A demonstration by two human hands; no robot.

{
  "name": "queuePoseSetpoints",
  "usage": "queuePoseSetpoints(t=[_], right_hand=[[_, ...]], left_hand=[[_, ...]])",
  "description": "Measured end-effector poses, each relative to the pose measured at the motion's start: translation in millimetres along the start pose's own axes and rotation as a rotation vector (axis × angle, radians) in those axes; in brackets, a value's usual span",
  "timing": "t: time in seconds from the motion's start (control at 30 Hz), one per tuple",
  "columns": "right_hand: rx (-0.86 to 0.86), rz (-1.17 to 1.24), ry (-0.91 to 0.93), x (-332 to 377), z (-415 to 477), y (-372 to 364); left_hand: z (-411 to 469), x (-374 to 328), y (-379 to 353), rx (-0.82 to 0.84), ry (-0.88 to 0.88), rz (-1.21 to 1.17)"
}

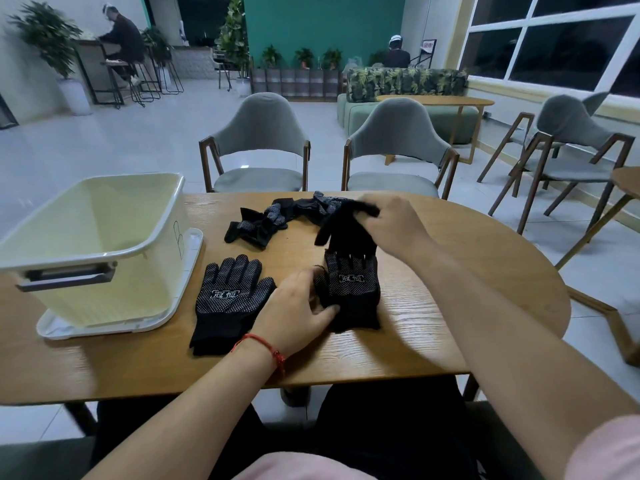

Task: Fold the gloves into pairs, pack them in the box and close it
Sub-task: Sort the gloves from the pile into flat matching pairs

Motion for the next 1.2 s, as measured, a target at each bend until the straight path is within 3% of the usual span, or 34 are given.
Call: queuePoseSetpoints(t=[0.2,0.7,0.9,1.2], right_hand=[[-0.197,0.013,0.022,4,23,21],[0.205,-0.183,0.101,4,-119,-52],[0.134,-0.209,0.141,9,-130,-62],[0.134,-0.221,0.136,11,-138,-60]], left_hand=[[0,1,-2,0.004,-0.012,0.028],[-2,-7,4,-0.014,0.006,-0.024],[0,-7,2,-0.005,-0.021,-0.056],[-2,-5,1,-0.019,0.010,0.086]])
Point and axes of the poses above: each hand's wrist, its own z-axis towards the middle knuckle, its own y-axis out of the back of the hand, x = y × z, the point moved 9 cm from there along z, towards the middle knuckle, and after that the axes turned 5 degrees about -z, right-handed, at the moved point
